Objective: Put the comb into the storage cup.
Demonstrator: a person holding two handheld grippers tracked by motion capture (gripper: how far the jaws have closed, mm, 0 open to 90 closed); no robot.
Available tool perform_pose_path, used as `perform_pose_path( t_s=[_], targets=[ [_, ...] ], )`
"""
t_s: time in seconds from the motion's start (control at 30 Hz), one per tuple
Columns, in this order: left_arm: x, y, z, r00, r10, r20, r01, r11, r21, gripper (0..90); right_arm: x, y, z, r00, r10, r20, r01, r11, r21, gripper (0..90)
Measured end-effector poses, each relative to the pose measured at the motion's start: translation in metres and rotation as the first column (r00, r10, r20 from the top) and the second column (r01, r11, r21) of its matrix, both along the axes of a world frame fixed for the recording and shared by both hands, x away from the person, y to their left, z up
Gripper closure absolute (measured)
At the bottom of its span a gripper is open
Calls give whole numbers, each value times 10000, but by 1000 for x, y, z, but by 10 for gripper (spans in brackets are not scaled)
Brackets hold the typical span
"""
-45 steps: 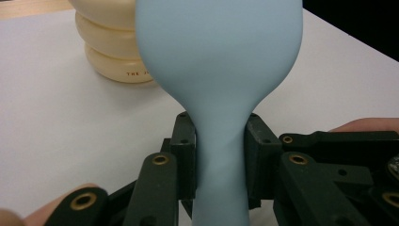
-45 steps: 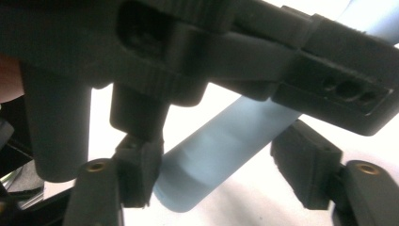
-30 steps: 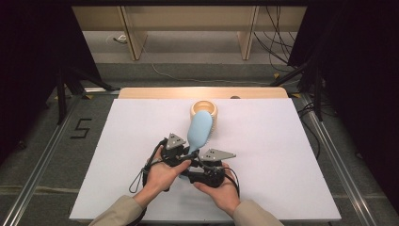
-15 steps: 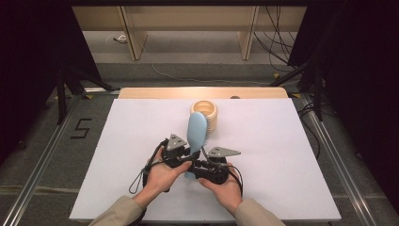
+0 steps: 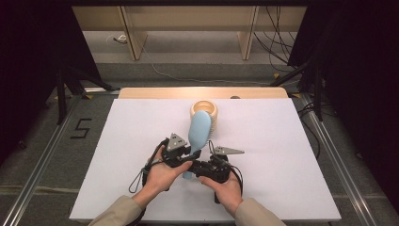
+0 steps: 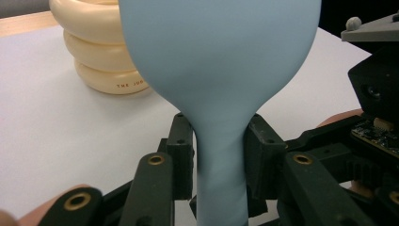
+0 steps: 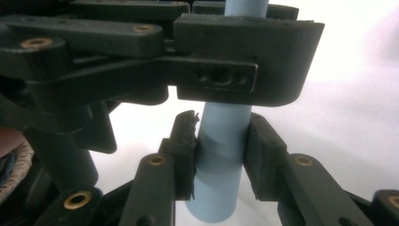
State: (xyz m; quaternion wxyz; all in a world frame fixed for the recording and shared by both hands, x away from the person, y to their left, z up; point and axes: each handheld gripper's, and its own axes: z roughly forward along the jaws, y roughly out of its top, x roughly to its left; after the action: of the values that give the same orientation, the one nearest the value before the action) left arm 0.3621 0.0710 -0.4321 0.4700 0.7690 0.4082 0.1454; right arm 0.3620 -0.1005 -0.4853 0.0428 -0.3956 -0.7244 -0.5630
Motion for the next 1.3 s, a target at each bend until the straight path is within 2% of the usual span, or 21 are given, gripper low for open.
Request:
perform_pose_path(
  t_s=[0.13,0.33,0.63,0.9,1.07,1.17,1.3],
  targets=[
    [0,0,0,9999,-84,69,84,10000,-2,646,1,-1,-1,9999,6,-127,-3,9997,242,675],
    [1,3,2,9998,-115,178,116,9999,-34,624,1,-1,0,9999,-13,-171,19,9995,310,675],
    [1,8,2,9991,-312,284,311,9995,23,553,2,-4,0,9994,-3,-348,22,9984,561,675],
    [0,11,5,9986,-378,381,377,9993,30,481,4,-7,1,9995,-108,-313,128,9979,630,676],
    [-3,16,8,9979,-558,337,562,9984,-107,430,5,-8,2,9994,-148,-325,170,9976,664,675],
    [-5,20,11,9978,-592,297,602,9976,-350,403,6,-10,3,9994,-200,-296,219,9976,661,676],
    [-7,28,15,9978,-582,311,597,9969,-508,323,8,-13,4,9992,-310,-251,326,9972,668,676]
  ],
)
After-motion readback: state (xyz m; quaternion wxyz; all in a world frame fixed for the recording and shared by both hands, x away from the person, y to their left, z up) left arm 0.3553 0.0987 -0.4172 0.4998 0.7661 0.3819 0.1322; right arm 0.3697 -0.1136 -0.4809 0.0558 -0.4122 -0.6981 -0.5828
